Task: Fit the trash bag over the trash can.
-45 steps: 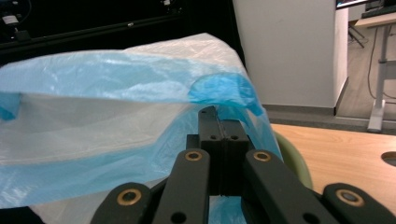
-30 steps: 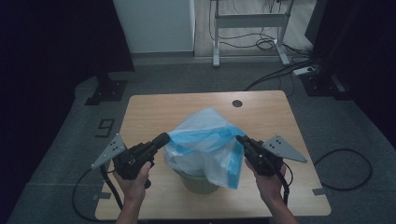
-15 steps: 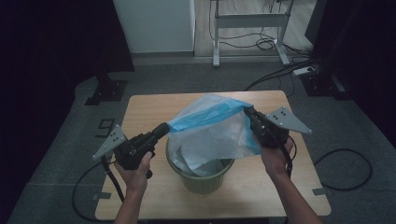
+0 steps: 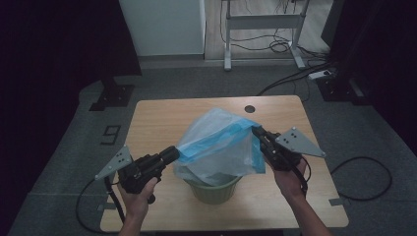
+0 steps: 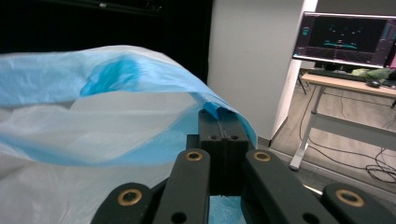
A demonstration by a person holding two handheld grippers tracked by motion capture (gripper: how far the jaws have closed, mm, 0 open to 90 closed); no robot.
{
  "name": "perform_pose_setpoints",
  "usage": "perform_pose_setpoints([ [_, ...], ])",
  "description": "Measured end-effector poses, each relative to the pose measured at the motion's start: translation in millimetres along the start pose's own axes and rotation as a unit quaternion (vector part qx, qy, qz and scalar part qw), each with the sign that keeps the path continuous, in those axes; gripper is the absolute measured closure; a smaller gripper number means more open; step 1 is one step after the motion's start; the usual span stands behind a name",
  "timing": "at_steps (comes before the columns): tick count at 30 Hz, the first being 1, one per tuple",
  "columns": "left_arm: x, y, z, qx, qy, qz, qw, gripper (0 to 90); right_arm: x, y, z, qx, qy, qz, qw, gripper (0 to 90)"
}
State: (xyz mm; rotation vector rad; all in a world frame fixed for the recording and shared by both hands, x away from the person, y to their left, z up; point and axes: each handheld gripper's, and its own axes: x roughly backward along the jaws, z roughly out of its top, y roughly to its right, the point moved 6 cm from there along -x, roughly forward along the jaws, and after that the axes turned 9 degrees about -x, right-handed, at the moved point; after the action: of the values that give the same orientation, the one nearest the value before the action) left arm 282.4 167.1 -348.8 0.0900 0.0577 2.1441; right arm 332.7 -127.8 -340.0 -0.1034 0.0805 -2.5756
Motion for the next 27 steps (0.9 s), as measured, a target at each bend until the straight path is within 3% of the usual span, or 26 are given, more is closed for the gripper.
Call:
perform_pose_setpoints([
  [3,0.9,3.9,13.3,-0.012,-0.003,0.000,0.9999,55.2,0.3,-3.0,-2.6,0.012,0.001,0.005,0.9999,89.2],
  [7,-0.6,7.7,31.1,-0.026,-0.011,-0.007,0.9996,45.6,1.4,-5.2,-2.2,0.022,0.003,0.008,0.9997,89.2],
  [11,-10.6,3.7,38.7,-0.034,-0.038,-0.001,0.9987,40.7,2.6,-9.4,-0.3,0.032,0.004,0.015,0.9994,89.1],
  [19,-44.1,-17.4,35.9,-0.014,-0.090,-0.013,0.9958,37.0,1.7,-16.9,0.4,0.044,0.003,0.027,0.9987,89.2],
  [22,-52.3,-20.8,32.4,-0.014,-0.107,-0.020,0.9939,47.1,0.1,-19.6,0.3,0.049,0.001,0.031,0.9983,89.2],
  [25,-58.0,-19.5,28.1,-0.019,-0.120,-0.029,0.9922,69.1,-0.7,-22.3,0.0,0.050,0.001,0.035,0.9981,89.1],
  [27,-59.8,-18.6,26.5,-0.021,-0.125,-0.024,0.9917,80.0,-1.0,-23.4,-0.7,0.052,0.000,0.035,0.9980,89.2],
])
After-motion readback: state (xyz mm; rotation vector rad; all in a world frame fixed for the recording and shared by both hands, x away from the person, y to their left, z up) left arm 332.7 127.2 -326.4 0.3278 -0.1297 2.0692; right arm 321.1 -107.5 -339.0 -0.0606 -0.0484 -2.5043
